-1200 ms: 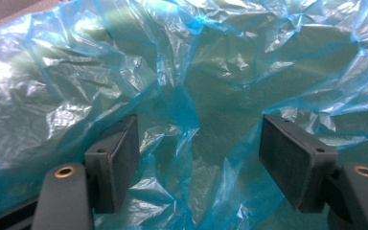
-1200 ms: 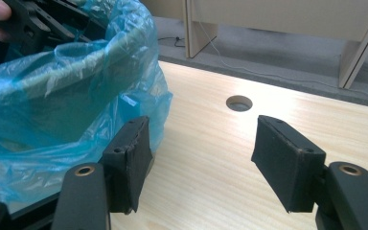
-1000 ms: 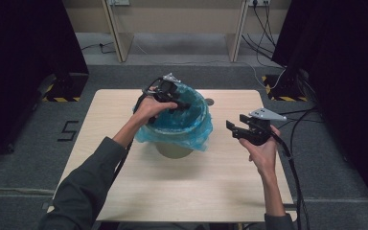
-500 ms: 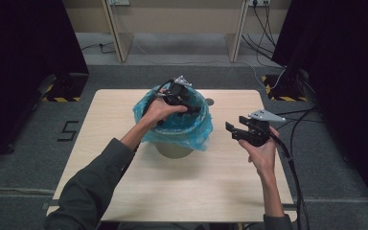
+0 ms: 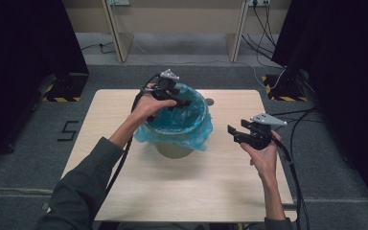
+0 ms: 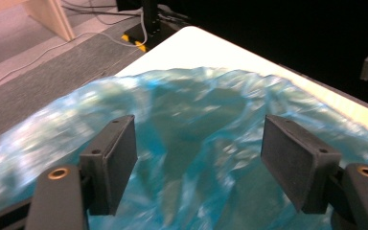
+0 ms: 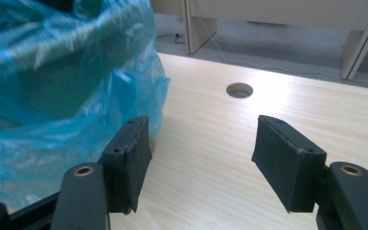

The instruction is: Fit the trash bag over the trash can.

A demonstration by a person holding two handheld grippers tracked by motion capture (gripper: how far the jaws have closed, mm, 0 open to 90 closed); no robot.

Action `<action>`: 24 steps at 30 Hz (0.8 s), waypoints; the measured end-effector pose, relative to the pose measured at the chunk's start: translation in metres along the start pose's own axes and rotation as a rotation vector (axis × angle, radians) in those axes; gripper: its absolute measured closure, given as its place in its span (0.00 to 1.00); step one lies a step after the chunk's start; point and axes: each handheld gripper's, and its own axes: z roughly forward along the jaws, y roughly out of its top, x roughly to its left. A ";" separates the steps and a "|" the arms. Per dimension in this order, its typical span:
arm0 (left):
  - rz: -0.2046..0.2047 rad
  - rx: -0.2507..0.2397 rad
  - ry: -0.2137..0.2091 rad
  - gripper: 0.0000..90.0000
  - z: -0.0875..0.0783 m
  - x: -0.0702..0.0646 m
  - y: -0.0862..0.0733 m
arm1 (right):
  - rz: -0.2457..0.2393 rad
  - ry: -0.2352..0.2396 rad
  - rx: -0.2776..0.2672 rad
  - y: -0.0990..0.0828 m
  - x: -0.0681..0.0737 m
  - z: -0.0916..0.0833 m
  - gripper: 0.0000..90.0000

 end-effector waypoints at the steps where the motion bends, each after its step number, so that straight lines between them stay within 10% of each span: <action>1: -0.019 0.001 0.003 0.30 -0.001 0.003 -0.001 | 0.005 0.002 0.005 -0.002 -0.001 0.000 0.42; 17: -0.110 0.109 0.069 0.29 0.029 0.020 -0.018 | 0.054 0.002 0.004 -0.022 -0.009 0.001 0.41; 24: -0.090 0.047 0.066 0.29 0.018 0.014 -0.012 | 0.065 -0.001 0.003 -0.026 -0.010 0.001 0.41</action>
